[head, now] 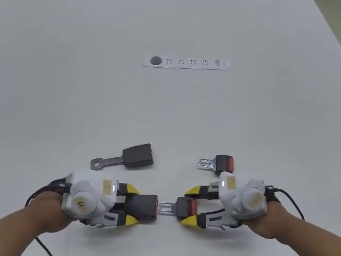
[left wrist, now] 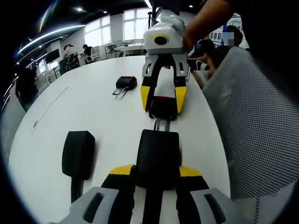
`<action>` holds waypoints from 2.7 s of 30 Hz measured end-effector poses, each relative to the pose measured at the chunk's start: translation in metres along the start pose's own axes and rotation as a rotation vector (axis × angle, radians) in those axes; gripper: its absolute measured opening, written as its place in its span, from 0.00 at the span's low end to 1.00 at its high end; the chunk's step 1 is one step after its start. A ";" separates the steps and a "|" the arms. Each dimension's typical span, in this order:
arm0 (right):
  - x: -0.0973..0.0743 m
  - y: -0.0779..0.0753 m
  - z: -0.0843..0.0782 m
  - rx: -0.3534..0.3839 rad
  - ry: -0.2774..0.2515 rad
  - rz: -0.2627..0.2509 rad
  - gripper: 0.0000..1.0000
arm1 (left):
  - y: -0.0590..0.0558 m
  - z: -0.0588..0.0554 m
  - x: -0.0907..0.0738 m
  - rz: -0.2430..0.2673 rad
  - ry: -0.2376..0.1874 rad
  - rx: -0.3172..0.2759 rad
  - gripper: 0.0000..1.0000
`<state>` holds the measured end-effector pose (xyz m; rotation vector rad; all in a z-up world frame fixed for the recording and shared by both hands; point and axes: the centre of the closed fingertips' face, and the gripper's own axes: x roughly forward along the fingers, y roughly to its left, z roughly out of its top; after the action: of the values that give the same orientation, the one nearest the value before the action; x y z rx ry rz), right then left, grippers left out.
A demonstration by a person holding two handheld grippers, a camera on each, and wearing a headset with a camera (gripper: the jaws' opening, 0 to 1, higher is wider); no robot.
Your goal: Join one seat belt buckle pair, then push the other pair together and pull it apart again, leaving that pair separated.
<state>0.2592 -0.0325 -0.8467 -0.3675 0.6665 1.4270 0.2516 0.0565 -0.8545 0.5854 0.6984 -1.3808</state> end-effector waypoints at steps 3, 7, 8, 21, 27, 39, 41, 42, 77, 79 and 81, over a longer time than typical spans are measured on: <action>0.005 -0.002 0.003 0.009 -0.008 -0.008 0.36 | 0.001 0.001 0.000 0.001 0.007 0.012 0.35; 0.014 0.000 0.010 0.018 -0.011 -0.006 0.35 | -0.001 0.001 0.001 -0.010 0.021 0.022 0.35; 0.015 0.003 0.009 0.010 -0.005 -0.001 0.35 | -0.001 0.001 0.001 -0.013 0.028 0.037 0.35; 0.024 0.003 0.012 0.008 0.032 0.009 0.35 | -0.001 -0.002 0.000 -0.049 0.049 0.076 0.34; 0.035 0.008 0.018 0.017 0.040 0.013 0.34 | -0.002 0.002 0.005 -0.044 0.023 0.073 0.34; 0.032 0.009 0.017 0.015 0.062 -0.010 0.35 | -0.004 0.000 0.006 -0.046 0.030 0.069 0.34; 0.032 0.009 0.018 0.027 0.050 -0.019 0.35 | -0.005 0.000 0.006 -0.044 0.033 0.067 0.34; 0.032 0.009 0.017 0.026 0.050 -0.021 0.35 | -0.005 0.000 0.005 -0.043 0.033 0.063 0.34; 0.028 0.008 0.014 -0.035 0.012 -0.052 0.35 | -0.004 -0.001 0.000 -0.067 -0.020 0.078 0.34; 0.028 0.009 0.014 -0.044 0.012 -0.060 0.35 | -0.004 -0.001 0.000 -0.070 -0.020 0.077 0.34; 0.028 0.008 0.014 -0.046 0.008 -0.065 0.35 | -0.004 0.000 0.001 -0.070 -0.019 0.079 0.34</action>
<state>0.2539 -0.0015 -0.8520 -0.4277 0.6240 1.3811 0.2477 0.0561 -0.8550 0.6145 0.6562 -1.4827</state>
